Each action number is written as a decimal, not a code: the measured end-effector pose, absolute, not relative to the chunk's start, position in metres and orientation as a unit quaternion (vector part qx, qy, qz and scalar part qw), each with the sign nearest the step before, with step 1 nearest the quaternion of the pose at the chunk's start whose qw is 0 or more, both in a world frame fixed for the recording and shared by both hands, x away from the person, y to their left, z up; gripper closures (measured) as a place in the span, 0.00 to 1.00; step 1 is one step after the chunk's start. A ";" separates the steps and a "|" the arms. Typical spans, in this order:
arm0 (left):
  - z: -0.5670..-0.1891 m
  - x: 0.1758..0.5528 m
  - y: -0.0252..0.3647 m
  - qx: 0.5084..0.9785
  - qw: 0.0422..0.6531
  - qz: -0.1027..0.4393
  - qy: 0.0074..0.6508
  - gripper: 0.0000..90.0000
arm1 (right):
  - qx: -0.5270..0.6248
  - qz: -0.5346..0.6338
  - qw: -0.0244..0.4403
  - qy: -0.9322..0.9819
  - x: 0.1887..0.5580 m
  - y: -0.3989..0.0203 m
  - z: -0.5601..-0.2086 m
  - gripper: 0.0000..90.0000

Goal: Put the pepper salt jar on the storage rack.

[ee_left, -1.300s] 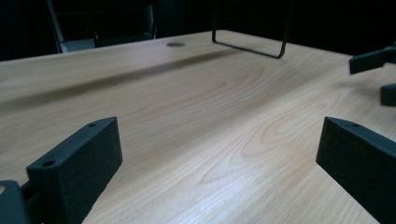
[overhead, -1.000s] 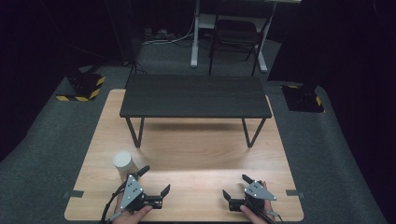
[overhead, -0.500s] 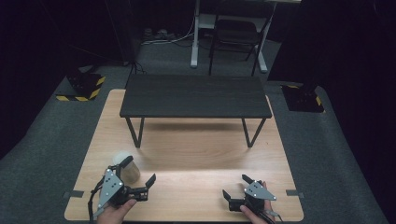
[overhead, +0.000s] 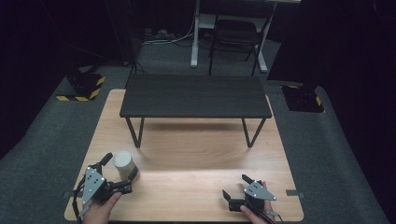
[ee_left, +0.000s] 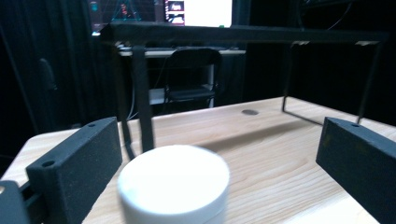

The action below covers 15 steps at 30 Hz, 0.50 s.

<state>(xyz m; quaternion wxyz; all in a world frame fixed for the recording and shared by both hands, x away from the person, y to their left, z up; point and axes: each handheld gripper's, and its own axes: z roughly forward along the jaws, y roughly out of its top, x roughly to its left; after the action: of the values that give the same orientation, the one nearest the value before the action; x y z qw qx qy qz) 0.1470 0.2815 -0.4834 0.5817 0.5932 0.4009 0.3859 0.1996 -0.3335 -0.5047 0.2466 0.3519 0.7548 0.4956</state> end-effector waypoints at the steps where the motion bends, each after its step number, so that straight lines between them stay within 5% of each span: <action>1: -0.483 0.147 0.282 0.593 0.582 0.386 0.401 0.01 | 0.352 0.496 0.247 0.755 0.200 -0.334 -0.505 0.00; 15: -0.502 0.158 0.283 0.597 0.561 0.383 0.428 0.08 | 0.351 0.496 0.248 0.754 0.199 -0.334 -0.505 0.00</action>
<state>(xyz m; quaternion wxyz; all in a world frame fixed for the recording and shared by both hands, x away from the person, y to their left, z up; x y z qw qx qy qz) 0.1578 0.2831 -0.5018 0.5607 0.5967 0.4280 0.3826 0.1994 -0.3335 -0.5049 0.2476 0.3515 0.7544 0.4960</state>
